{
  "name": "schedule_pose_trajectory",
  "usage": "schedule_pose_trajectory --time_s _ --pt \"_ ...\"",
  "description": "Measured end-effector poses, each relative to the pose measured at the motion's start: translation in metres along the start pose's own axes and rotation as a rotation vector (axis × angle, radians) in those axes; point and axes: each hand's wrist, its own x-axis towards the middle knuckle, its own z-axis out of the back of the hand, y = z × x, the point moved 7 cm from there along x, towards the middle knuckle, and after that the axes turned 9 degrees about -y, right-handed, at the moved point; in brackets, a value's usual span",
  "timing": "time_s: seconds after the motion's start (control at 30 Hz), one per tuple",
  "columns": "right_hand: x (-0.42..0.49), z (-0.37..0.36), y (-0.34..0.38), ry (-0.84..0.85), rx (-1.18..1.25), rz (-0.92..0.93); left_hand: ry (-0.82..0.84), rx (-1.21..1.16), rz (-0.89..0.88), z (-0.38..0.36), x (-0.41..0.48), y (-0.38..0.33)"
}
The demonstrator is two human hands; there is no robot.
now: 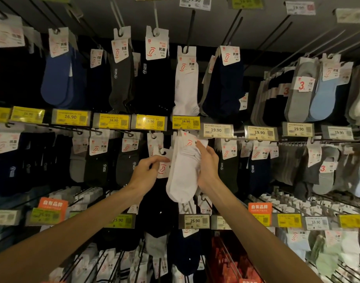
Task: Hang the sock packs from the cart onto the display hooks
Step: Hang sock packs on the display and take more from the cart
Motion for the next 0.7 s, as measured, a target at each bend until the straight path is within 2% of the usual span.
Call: schedule_pose_trajectory --time_s 0.1,0.2,0.43,0.57,0.7 --pt "0.001 -0.004 0.003 0.043 0.001 0.014 -0.001 -0.02 0.004 0.001 -0.001 -0.002" --pt "0.006 -0.007 0.004 0.013 -0.06 0.054 0.004 -0.003 -0.006 0.0 -0.001 -0.002" --pt "0.021 -0.009 -0.003 0.002 -0.186 -0.01 0.002 0.023 0.012 -0.003 0.002 0.007" --pt "0.033 -0.01 -0.003 0.034 -0.298 0.088 -0.037 0.058 0.017 0.002 0.005 0.011" --pt "0.044 -0.013 -0.006 0.017 -0.394 0.188 -0.157 0.131 0.034 0.012 0.004 0.01"
